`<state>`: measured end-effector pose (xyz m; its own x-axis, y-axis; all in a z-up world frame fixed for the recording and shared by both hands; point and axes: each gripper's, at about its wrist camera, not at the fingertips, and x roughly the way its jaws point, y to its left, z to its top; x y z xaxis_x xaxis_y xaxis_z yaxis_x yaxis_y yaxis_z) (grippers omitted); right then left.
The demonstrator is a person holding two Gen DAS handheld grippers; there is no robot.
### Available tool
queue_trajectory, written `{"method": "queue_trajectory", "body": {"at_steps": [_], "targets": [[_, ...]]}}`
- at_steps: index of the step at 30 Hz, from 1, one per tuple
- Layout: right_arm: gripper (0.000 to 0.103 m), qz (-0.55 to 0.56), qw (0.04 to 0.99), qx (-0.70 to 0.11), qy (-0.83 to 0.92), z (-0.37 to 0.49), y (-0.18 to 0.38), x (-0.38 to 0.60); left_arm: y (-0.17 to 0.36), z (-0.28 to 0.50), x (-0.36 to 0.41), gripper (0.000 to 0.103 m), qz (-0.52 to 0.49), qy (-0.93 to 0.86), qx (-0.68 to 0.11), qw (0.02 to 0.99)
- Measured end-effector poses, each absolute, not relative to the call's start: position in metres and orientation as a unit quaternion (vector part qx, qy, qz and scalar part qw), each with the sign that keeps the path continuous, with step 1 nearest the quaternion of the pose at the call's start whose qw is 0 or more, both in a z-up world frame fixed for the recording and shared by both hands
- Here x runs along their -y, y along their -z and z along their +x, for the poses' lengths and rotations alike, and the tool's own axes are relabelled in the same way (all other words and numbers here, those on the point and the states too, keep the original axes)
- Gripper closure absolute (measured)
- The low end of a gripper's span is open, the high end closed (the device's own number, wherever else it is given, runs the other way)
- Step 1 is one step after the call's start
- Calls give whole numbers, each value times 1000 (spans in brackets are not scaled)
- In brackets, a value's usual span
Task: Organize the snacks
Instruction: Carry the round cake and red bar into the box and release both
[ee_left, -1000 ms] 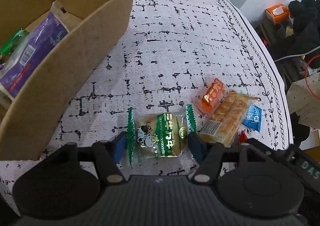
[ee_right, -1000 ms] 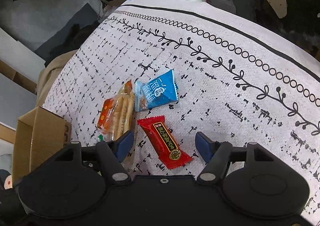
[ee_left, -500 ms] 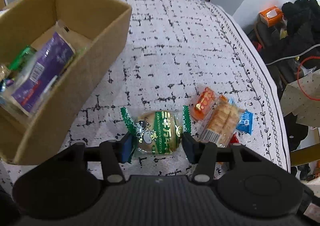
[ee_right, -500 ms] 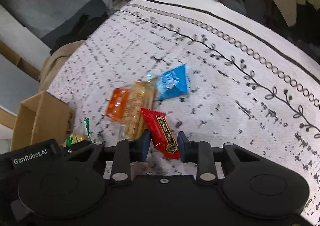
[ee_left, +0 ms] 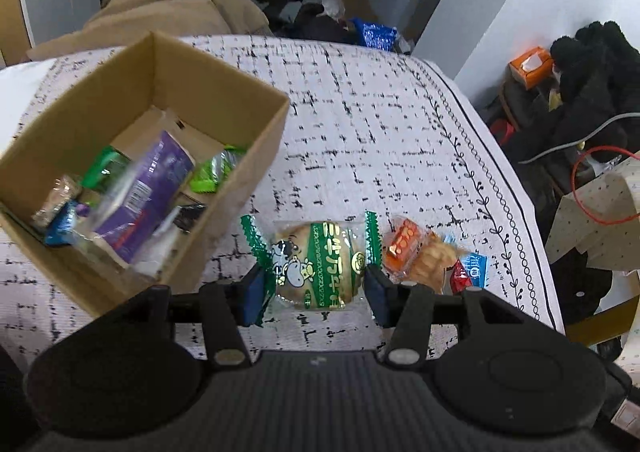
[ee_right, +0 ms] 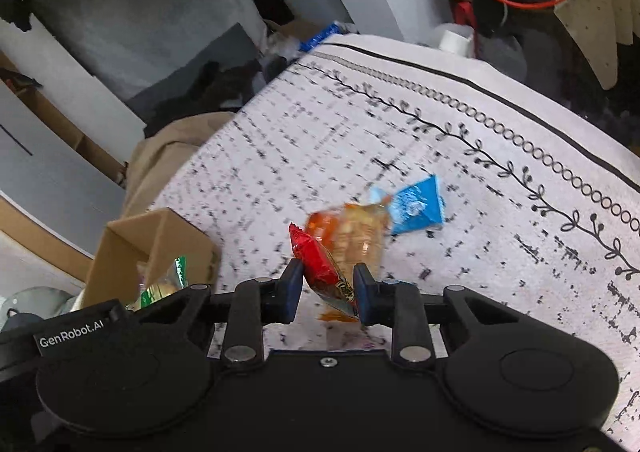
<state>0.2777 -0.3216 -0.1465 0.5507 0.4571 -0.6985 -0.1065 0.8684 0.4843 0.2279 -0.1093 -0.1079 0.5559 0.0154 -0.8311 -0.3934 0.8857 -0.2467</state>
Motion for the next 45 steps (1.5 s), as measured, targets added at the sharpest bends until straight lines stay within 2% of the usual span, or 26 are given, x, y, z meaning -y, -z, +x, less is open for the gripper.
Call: {"method": "queue_trajectory", "body": {"at_steps": [24, 45], "targets": [[77, 201, 877, -368, -235, 242, 85, 286, 53, 178, 57, 51, -213, -160, -399, 878], [78, 208, 875, -347, -267, 236, 87, 225, 47, 178, -18, 51, -246, -192, -378, 872]]}}
